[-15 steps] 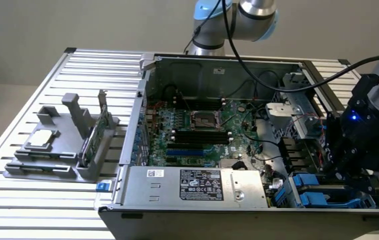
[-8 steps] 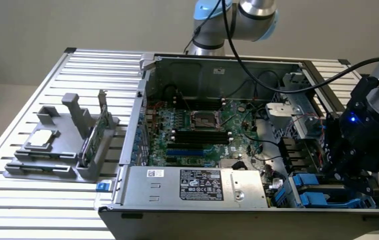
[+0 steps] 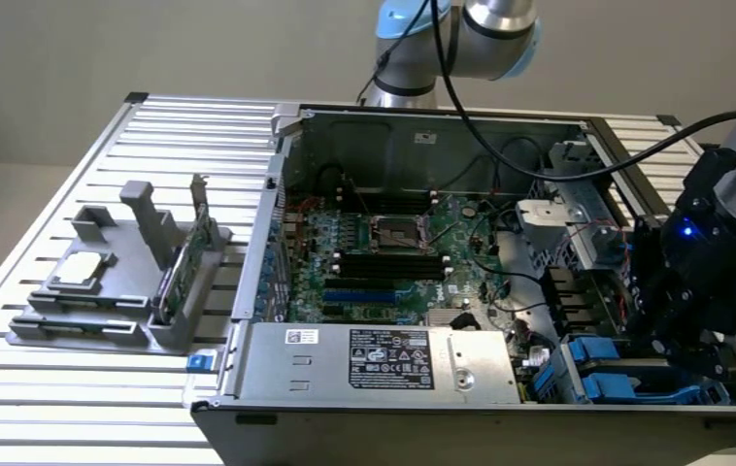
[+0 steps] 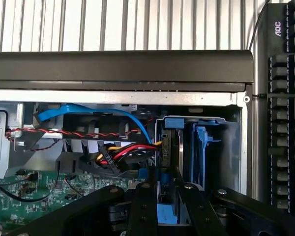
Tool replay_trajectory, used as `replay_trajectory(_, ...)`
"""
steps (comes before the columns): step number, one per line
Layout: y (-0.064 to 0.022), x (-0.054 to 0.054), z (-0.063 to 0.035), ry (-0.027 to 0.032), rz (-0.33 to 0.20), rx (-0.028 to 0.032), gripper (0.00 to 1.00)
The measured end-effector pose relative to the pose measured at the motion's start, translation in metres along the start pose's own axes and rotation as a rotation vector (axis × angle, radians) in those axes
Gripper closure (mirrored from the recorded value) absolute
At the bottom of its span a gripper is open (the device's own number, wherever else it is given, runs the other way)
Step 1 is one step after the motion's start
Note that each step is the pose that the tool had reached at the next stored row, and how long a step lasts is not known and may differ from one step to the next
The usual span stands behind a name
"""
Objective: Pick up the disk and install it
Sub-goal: 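Insert the second disk wire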
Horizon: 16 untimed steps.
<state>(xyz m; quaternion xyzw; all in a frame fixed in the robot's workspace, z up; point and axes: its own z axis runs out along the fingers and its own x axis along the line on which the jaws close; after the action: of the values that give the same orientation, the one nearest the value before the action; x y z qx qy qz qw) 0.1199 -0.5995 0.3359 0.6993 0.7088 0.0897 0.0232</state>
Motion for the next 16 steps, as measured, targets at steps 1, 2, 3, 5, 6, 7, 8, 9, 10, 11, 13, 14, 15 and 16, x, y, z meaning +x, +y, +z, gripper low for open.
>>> replay_trajectory(1,0.0001,0.0,-0.0019,-0.0001,0.0,0.0,0.75)
replay_trajectory(2,0.0,0.0,-0.0037,0.0,0.0,0.0,0.75)
replay_trajectory(3,-0.0005,0.0,-0.0055,0.0,0.0,0.0,0.75)
replay_trajectory(5,-0.0034,0.001,-0.0083,0.0,0.0,0.0001,0.75)
replay_trajectory(6,-0.0068,0.001,-0.0095,0.0001,0.0,0.0,0.75)
replay_trajectory(7,-0.01,0.001,-0.0108,0.0001,-0.001,0.0001,0.75)
replay_trajectory(8,-0.0131,0.001,-0.012,0.0,-0.001,0.0001,0.75)
replay_trajectory(9,-0.0162,0.001,-0.0131,0.0001,-0.001,0.0001,0.75)
replay_trajectory(10,-0.0194,0.001,-0.0143,0.0002,-0.002,0.0001,0.75)
replay_trajectory(11,-0.0224,0.002,-0.0155,0.0004,-0.002,0.0002,0.75)
replay_trajectory(13,-0.0286,0.002,-0.0182,0.0005,-0.003,0.0003,0.75)
replay_trajectory(14,-0.0312,0.002,-0.0194,0.0007,-0.003,0.0002,0.75)
replay_trajectory(15,-0.0331,0.002,-0.0199,0.001,-0.004,-0.0003,0.75)
replay_trajectory(16,-0.0338,0.002,-0.02,0.0017,-0.005,-0.0015,0.75)
